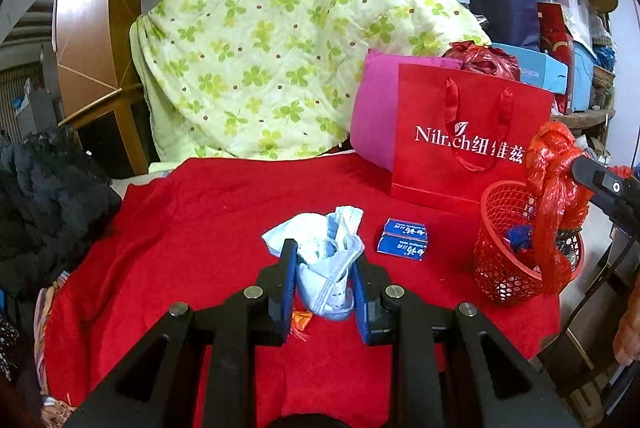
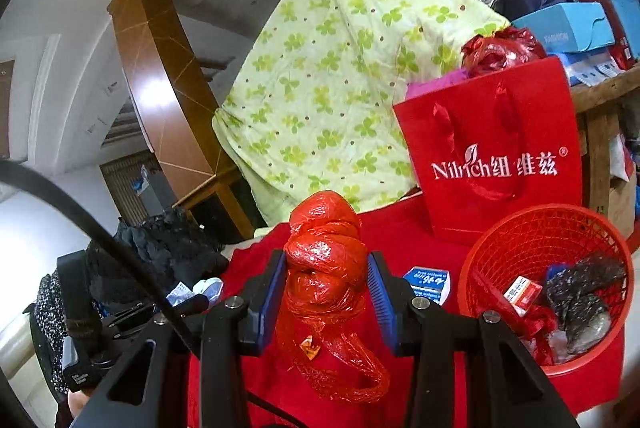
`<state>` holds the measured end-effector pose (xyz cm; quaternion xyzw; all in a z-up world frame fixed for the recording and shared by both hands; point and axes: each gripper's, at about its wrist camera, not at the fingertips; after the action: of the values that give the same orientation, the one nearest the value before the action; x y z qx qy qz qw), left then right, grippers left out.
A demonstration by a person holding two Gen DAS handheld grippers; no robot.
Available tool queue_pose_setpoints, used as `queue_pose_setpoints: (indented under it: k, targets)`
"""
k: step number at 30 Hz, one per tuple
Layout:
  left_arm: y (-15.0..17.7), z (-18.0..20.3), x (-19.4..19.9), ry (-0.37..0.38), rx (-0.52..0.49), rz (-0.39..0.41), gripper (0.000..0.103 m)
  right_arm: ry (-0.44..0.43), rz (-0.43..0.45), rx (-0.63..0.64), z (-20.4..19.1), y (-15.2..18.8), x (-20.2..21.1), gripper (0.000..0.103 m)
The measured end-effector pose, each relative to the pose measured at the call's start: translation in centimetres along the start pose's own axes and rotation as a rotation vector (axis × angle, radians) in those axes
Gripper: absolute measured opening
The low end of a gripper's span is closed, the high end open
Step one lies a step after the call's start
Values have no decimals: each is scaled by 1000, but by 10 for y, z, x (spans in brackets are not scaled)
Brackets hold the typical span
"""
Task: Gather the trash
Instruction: 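Lift the red bag and white tissue and carry both toward the red basket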
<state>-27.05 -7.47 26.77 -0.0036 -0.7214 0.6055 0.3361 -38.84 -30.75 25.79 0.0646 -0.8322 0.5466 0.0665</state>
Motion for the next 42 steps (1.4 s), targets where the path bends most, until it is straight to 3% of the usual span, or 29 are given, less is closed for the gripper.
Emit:
queue_pose_setpoints:
  k: [17, 42]
  targets:
    - [-4, 34, 7, -5, -92, 25, 27, 10, 39, -32, 19, -4, 20, 44]
    - [-2, 69, -4, 35, -149, -2, 27, 47, 52, -71, 45, -2, 38, 44]
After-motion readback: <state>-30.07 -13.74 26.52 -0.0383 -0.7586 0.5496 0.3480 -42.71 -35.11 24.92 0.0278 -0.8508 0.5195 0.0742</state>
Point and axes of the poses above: each gripper's, at about its wrist camera, not at the fingertips, and x roughly against the way its jaws point, z to its right, y to its underside, and after that the axes turned 5 degrees about x, right-handed
